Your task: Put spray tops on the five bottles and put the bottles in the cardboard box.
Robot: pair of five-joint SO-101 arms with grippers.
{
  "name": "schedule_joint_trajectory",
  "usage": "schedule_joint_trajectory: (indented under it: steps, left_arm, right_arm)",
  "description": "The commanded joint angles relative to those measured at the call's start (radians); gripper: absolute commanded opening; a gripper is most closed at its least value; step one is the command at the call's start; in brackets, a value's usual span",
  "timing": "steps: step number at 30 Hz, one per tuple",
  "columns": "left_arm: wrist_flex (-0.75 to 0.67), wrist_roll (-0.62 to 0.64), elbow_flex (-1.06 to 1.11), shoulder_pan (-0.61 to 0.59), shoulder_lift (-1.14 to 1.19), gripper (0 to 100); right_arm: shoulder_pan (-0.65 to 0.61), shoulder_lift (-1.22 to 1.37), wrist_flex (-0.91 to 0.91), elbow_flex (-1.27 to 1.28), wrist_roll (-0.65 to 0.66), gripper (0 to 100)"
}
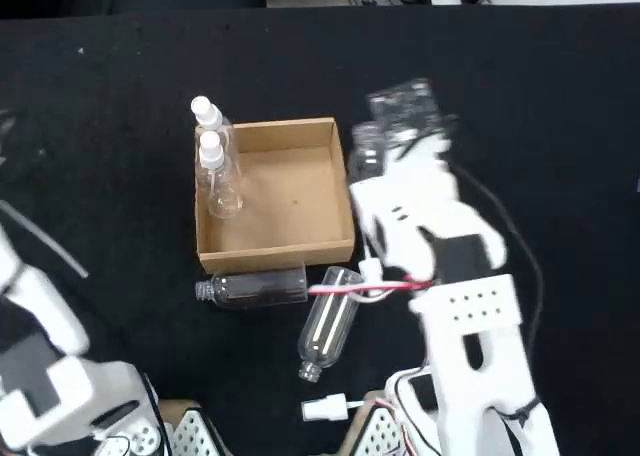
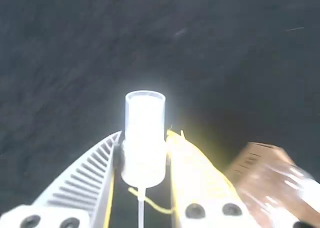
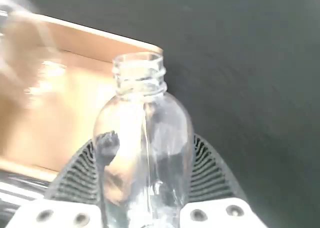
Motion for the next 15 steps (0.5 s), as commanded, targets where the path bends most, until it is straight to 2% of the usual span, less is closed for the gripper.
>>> schedule_joint_trajectory:
  steps: [1,7,12,15]
  left_arm:
    - [-0.008,-0.006,-0.124,0.186,-0.23,3]
    - [-0.176,0.003,-0.145,0.456,-0.37,3]
    - [-0.279,0.006,-0.145,0.641,-0.374,3]
    - [-0.347,0.066,-0.143,0.734,-0.374,3]
  right_arm:
    - [-0.195,-0.064,-0.049,-0.05,-0.005,1.1]
    - [-0.296,-0.179,-0.109,0.076,-0.118,1.1]
    - [-0.301,-0.329,-0.239,0.225,-0.121,1.1]
    - [-0.301,-0.42,-0.318,0.308,-0.121,1.1]
